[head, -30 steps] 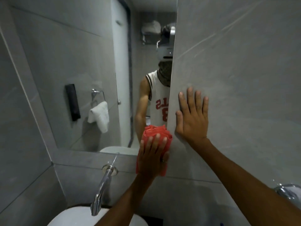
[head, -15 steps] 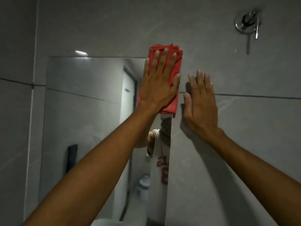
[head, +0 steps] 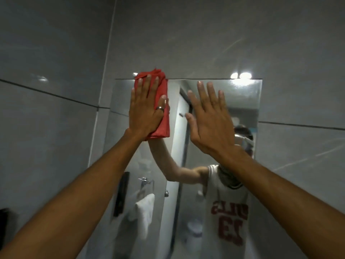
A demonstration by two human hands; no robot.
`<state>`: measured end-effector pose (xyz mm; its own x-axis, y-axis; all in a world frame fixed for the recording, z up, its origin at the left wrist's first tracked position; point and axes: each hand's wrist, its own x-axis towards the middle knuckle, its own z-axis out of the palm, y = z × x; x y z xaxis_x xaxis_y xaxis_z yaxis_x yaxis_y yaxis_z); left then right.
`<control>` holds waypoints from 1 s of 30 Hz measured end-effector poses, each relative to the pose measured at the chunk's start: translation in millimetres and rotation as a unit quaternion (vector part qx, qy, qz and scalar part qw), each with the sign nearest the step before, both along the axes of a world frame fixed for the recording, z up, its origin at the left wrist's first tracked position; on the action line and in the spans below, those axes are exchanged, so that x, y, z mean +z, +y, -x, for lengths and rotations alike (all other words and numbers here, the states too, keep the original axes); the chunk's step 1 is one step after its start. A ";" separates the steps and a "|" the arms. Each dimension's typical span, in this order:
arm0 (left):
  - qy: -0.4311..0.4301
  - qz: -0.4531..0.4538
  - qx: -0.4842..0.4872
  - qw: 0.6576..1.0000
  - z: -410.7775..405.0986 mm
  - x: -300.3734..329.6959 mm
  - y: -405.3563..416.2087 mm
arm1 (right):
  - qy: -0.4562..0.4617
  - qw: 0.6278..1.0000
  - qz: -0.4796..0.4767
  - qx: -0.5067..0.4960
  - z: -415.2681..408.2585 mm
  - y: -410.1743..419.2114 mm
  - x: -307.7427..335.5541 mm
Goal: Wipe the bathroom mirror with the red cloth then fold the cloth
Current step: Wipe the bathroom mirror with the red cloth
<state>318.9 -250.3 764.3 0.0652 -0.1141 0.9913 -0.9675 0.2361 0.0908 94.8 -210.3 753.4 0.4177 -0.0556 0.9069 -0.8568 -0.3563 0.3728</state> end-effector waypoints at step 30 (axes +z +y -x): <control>0.195 -0.127 -0.034 0.972 -83.3 -441.8 6.7 | 0.097 0.982 -0.125 0.104 -21.0 31.8 -238.8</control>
